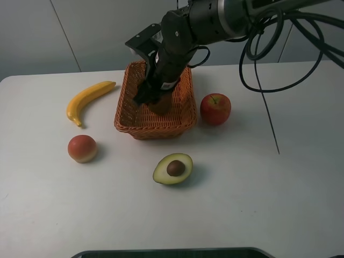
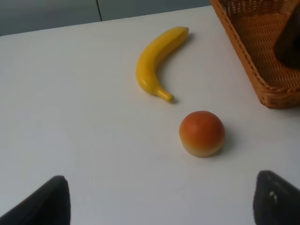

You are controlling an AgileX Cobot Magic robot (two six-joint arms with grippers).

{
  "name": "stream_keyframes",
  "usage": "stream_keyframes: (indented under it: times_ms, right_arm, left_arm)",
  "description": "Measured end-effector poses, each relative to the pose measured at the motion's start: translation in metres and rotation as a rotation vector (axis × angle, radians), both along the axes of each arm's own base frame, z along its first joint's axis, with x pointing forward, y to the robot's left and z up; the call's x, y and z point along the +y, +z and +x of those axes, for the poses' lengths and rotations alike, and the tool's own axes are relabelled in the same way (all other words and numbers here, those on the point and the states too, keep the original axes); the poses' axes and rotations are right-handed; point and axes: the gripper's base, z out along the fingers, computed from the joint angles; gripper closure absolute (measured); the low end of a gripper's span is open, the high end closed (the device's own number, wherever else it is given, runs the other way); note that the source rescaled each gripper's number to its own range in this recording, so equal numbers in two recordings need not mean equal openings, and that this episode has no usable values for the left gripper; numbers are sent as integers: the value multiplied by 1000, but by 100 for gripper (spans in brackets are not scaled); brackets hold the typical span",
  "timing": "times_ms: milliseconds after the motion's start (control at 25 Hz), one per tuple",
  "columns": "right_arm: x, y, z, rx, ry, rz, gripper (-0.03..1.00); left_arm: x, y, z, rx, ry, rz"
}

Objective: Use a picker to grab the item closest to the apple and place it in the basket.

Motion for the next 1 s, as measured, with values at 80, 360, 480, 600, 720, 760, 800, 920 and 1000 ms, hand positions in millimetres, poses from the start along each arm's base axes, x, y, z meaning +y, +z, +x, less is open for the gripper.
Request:
stream_keyframes:
  times_ms: [80,360,480,600,720,760,800,920,1000]
  right_arm:
    - [0,1,0,3,-4,7,13]
    - [-2,41,-4,-57,-7,67,-3]
    - [-6,64,-9,-66,-17,103,-3]
    - [-11,88,-15,-65,-59,146,-3]
    - [-16,107,-23,-30,-108,194,-3]
    - [-19,110,-25,-16,-122,202,-3]
    - [-24,110,-26,-5,-135,201,-3]
    - [-45,105,-27,33,-193,189,-3]
    - [-62,100,-29,62,-242,175,-3]
  left_arm:
    - [0,0,0,0,0,0]
    - [0,0,0,0,0,0]
    - [0,0,0,0,0,0]
    - [0,0,0,0,0,0]
    - [0,0,0,0,0,0]
    - [0,0,0,0,0,0]
    - [0,0,0,0,0,0]
    - [0,0,0,0,0,0]
    - [0,0,0,0,0,0]
